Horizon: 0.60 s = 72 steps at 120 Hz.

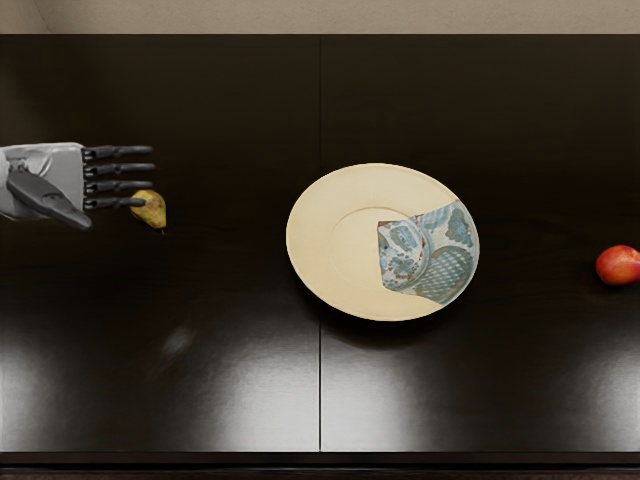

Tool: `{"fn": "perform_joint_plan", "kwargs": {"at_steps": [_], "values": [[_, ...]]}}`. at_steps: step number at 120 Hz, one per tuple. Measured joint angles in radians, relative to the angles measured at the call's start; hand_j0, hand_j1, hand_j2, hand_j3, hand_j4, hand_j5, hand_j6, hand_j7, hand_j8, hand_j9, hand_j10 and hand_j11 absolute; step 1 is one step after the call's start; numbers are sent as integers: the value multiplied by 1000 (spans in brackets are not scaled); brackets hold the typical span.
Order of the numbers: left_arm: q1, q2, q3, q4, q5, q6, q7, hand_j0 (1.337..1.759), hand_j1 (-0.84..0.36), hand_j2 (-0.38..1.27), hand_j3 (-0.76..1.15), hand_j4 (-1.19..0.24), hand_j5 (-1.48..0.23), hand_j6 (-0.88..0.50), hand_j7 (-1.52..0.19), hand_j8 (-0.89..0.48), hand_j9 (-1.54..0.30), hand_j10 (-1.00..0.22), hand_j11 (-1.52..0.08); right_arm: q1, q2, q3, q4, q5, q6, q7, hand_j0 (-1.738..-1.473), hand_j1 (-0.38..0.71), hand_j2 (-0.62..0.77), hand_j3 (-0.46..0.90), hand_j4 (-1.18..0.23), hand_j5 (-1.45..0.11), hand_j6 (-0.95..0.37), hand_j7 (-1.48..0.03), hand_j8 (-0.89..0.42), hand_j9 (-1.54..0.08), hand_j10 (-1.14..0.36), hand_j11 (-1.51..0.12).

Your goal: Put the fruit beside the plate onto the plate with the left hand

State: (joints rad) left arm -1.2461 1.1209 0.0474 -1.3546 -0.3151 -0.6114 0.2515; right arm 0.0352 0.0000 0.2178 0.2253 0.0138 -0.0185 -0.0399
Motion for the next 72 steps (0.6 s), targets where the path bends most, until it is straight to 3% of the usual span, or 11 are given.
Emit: {"fn": "perform_joint_plan", "kwargs": {"at_steps": [41, 72], "values": [[-31, -24, -14, 20, 62, 0, -1, 1658, 349, 0, 0, 3, 0, 3, 0, 3, 0, 2, 0, -1, 0, -3, 0, 0, 0, 0, -1658, -314, -6, 0, -29, -38, -29, -38, -29, -38, -29, -38], [-63, -129, -105, 60, 467, 0, -1, 1658, 349, 0, 0, 0, 0, 0, 0, 0, 0, 0, 0, 0, 0, -3, 0, 0, 0, 0, -1658, -314, -6, 0, -29, -38, -29, -38, -29, -38, -29, -38]]}}
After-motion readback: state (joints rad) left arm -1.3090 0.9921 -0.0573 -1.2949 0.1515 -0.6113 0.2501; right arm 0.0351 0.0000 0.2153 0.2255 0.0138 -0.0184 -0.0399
